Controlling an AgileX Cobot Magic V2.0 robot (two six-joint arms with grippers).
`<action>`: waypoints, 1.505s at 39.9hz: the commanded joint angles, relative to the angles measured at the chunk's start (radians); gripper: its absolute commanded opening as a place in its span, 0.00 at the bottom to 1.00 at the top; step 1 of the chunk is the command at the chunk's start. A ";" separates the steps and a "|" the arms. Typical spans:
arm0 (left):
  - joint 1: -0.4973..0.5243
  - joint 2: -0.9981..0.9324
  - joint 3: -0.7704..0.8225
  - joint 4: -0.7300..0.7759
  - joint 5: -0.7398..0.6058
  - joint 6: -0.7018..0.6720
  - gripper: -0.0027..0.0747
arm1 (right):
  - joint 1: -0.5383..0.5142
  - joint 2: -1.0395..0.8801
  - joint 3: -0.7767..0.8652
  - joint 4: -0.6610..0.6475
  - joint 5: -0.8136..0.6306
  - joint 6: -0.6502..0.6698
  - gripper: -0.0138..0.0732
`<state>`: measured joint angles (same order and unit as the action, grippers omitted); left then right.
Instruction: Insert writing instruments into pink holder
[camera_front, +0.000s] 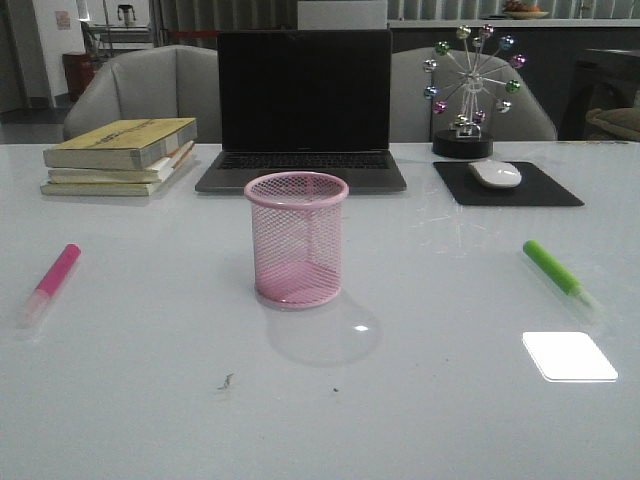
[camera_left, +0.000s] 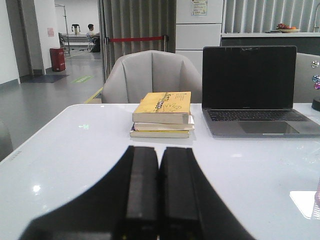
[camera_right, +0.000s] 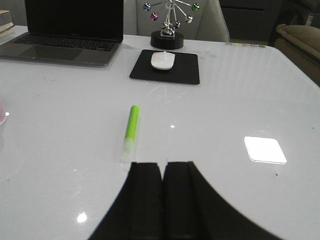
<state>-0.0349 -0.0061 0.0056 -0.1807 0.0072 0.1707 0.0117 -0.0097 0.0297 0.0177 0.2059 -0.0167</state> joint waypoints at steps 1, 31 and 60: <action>-0.006 0.001 0.004 -0.008 -0.085 -0.013 0.15 | 0.001 -0.020 0.002 0.001 -0.089 -0.008 0.22; -0.006 0.001 0.004 -0.008 -0.250 -0.013 0.15 | 0.003 -0.020 0.002 0.001 -0.250 -0.008 0.22; -0.006 0.204 -0.470 0.014 -0.173 -0.013 0.15 | 0.003 0.186 -0.464 0.010 -0.211 0.123 0.22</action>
<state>-0.0349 0.1311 -0.3952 -0.1703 -0.1032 0.1707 0.0123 0.0880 -0.3498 0.0261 0.0291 0.1032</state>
